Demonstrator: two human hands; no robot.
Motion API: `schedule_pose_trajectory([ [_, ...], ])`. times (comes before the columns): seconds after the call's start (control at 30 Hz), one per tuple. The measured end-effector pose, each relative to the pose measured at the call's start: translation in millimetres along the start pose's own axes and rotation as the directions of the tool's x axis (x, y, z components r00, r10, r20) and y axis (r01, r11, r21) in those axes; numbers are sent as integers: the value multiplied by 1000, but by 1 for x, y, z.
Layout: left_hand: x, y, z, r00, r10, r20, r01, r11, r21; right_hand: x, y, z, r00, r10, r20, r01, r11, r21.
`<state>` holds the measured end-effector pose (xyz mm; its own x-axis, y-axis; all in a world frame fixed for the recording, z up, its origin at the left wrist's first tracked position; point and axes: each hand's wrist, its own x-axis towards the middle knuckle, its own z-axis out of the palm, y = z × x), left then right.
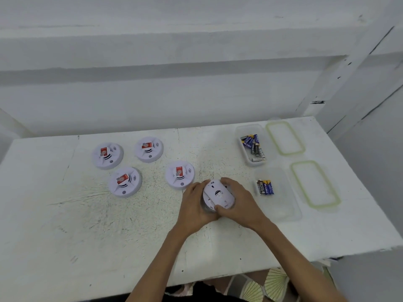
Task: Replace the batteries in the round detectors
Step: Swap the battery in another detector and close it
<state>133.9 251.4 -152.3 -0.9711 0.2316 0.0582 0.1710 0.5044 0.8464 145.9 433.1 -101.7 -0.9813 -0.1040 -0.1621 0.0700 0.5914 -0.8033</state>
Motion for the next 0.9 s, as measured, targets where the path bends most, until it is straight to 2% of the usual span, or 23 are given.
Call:
schedule_pose_trajectory([
  [0.13,5,-1,7,1000,-7,21,6,998,62,0,-2,0,1000,23,2,-23,1000,17],
  [0.3,2,0,6,998,36,-48,-34,999,40,0,-4,2,1000,24,-18,-25,999,-34],
  [0.47,2,2,5,998,50,-49,-48,998,49,1,0,5,999,53,5,-53,997,-54],
  [0.9,0,12,-2,995,62,-73,-60,998,24,1,-2,-2,998,37,42,-37,999,-4],
])
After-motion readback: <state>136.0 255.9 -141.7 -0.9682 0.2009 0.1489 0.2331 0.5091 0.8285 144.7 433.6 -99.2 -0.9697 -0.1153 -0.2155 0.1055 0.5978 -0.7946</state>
